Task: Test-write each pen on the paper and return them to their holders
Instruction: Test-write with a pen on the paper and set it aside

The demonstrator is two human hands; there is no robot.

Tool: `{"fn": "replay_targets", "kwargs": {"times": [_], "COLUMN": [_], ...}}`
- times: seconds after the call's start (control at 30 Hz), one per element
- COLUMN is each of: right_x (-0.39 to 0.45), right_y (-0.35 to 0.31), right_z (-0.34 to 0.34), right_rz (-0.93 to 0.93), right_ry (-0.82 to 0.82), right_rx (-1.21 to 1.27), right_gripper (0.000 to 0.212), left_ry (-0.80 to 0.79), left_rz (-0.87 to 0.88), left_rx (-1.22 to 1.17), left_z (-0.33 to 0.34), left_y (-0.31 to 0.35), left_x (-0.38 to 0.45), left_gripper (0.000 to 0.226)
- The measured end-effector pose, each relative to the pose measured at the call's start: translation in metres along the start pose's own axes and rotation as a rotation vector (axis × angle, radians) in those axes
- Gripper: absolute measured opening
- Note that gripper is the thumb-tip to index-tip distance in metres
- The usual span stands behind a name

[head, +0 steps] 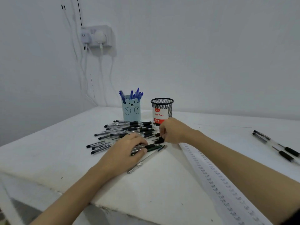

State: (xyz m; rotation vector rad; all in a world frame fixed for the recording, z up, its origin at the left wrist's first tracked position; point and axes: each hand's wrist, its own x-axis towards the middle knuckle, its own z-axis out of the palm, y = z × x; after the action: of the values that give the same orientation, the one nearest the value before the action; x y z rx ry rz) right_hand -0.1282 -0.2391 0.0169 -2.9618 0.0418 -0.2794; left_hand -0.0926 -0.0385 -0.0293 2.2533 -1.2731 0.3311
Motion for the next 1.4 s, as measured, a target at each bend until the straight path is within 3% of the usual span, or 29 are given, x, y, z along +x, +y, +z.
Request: {"fn": "replay_targets", "kwargs": {"times": [0.17,0.3,0.5,0.57,0.67,0.77,0.9,0.97,1.13,1.3,1.4], "right_x": [-0.002,-0.011,-0.054,-0.072,-0.098,-0.119,-0.127,-0.127,-0.127,-0.116,-0.110], "right_y": [0.009,0.031,0.084,0.099,0.114,0.123,0.122,0.118,0.114,0.106,0.103], "right_z": [-0.005,-0.030,-0.073,-0.079,-0.084,-0.086,-0.083,-0.082,-0.085,-0.081,-0.074], "right_rz": [0.007,0.038,0.220,0.301,0.411,0.479,0.599,0.623,0.524,0.477,0.499], "right_ry": [-0.017,0.037,0.091,0.127,0.144,0.161,0.345,0.401,0.274,0.250,0.280], "right_rx": [-0.024,-0.145,-0.058,0.066,0.465,0.803,1.294,1.382,1.650,1.735,1.762], "right_gripper": [0.016,0.030,0.017,0.015,0.026,0.018,0.012,0.019,0.072,0.072,0.065], "left_ry": [0.046,0.061,0.006,-0.030,-0.115,-0.212,-0.295,-0.309,-0.253,-0.176,-0.192], "left_rz": [-0.006,0.015,0.079,0.127,0.168,0.164,0.135,0.120,0.135,0.119,0.057], "left_rx": [-0.034,-0.040,-0.028,-0.021,-0.009,0.029,0.016,-0.003,-0.024,-0.066,-0.184], "left_z": [0.000,-0.003,-0.001,0.006,0.020,0.037,0.057,0.064,0.075,0.076,0.075], "left_y": [0.000,0.003,0.023,0.038,0.062,0.081,0.086,0.086,0.089,0.090,0.090], "left_x": [-0.002,0.000,0.020,0.034,0.055,0.073,0.087,0.088,0.084,0.084,0.087], "left_gripper": [0.032,0.026,0.027,0.037,0.023,0.023,0.029,0.031,0.035,0.054,0.045]}}
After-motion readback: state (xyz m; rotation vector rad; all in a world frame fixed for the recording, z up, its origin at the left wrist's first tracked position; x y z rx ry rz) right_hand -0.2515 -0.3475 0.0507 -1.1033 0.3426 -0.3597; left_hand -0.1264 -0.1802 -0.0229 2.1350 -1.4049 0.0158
